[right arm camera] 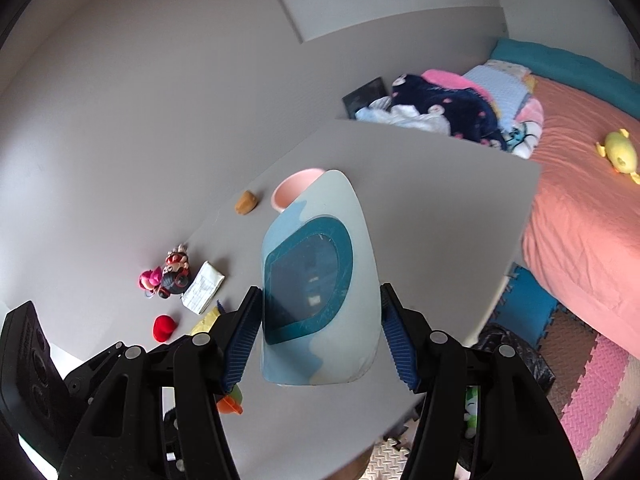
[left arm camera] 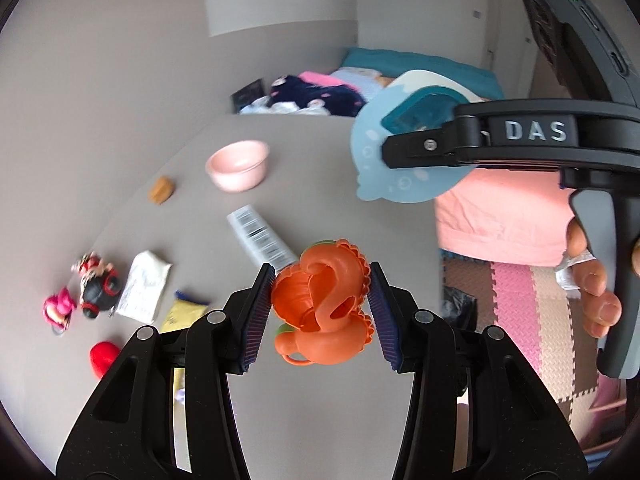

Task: Collect trash
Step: 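Carry both items over the black trash bag and open both grippers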

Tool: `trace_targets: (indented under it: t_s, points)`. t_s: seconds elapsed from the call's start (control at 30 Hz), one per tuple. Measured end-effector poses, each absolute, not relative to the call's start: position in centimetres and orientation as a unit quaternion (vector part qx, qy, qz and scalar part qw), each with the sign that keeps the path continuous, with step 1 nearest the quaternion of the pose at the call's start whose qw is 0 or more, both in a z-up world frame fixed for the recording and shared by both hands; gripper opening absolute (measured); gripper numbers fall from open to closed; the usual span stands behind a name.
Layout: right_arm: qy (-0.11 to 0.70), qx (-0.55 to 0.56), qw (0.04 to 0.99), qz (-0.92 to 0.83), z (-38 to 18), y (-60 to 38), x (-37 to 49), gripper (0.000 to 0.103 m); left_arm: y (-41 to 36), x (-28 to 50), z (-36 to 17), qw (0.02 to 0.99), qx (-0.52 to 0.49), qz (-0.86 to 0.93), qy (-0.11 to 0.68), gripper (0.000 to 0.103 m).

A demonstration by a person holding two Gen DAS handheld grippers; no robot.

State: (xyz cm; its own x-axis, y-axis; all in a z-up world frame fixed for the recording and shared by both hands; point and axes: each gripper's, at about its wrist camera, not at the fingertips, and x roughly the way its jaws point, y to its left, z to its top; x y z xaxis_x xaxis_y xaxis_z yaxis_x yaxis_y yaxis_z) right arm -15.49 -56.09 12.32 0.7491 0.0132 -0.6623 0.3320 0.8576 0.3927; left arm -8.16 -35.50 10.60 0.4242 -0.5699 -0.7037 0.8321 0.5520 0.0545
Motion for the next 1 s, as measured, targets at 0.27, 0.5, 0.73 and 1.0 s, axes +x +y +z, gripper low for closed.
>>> trace_targets:
  t_s: [0.27,0.5,0.73,1.0]
  points:
    - [0.325,0.270,0.897,-0.128,12.5,-60.6,-21.4,0.060,-41.1,-13.2,10.7,0.791,0.232,-0.472,0.312,0.047]
    - [0.325,0.289,0.884,-0.174,10.8,-64.7,-26.7,0.061,-46.1,-16.5,9.3,0.762,0.240,-0.505,0.328,0.047]
    - [0.340,0.312,0.859,-0.221,7.5,-68.9,-30.9,0.061,-50.6,-19.2,6.2,0.727,0.254,-0.528,0.358,0.047]
    - [0.385,0.315,0.830,-0.253,3.5,-71.0,-31.4,0.068,-53.7,-19.7,2.3,0.705,0.266,-0.517,0.405,0.083]
